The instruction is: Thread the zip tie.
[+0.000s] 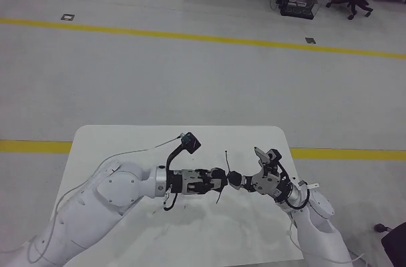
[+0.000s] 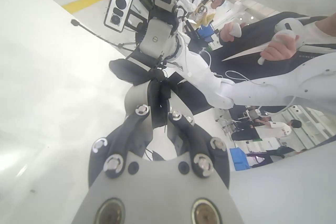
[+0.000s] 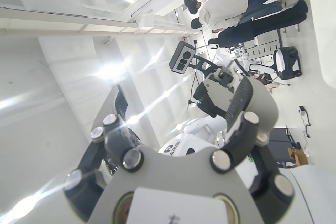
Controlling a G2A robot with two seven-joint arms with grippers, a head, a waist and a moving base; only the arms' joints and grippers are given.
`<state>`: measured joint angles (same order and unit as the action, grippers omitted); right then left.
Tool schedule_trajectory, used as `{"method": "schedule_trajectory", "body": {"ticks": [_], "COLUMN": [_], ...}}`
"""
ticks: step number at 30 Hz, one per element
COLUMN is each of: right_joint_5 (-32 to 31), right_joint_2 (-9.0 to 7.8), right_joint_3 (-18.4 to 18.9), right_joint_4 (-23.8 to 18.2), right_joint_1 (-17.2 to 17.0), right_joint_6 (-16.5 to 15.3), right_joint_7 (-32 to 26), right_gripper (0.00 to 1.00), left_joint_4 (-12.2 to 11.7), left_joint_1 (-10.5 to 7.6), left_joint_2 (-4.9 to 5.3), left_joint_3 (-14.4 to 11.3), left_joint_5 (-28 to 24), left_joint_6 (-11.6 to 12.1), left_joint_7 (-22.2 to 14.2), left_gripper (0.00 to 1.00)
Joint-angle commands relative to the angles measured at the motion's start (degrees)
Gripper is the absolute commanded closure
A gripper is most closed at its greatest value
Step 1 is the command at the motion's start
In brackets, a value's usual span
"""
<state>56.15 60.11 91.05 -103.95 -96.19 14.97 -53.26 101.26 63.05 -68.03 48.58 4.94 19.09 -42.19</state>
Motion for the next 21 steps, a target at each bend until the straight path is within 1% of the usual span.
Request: {"method": "schedule_trajectory", "body": {"ticks": [1,10,13,15,20,21], "right_joint_5": [0.0,0.0,-0.4,-0.8,-0.7,-0.7], "right_joint_2": [0.00,0.00,0.08,0.07,0.04,0.03], "right_joint_3": [0.0,0.0,-0.3,-0.1,0.5,0.6], "right_joint_4": [0.0,0.0,-0.8,-1.3,-2.0,-2.3], "right_joint_1": [0.0,0.0,0.0,-0.1,-0.8,-1.0], "right_joint_6": [0.0,0.0,-1.1,-1.9,-2.8,-2.9], "right_joint_7": [0.0,0.0,1.0,0.8,0.0,-0.3], "right_gripper": [0.00,0.00,0.00,0.00,0.00,0.00], "left_joint_4": [0.0,0.0,0.9,1.9,3.8,4.3], "left_joint_1": [0.06,0.08,-0.14,-0.55,-0.18,-0.18], "left_joint_2": [0.01,0.01,0.15,0.36,0.77,0.91], "left_joint_3": [0.0,0.0,-0.2,0.0,0.2,0.4], "left_joint_5": [0.1,0.4,5.1,9.5,15.7,17.8], "left_joint_6": [0.0,-0.1,-0.7,-1.2,-1.8,-2.0], "left_joint_7": [0.2,0.3,1.3,1.7,3.0,3.2], "left_gripper": [1.00,1.00,1.00,1.00,1.00,1.00]}}
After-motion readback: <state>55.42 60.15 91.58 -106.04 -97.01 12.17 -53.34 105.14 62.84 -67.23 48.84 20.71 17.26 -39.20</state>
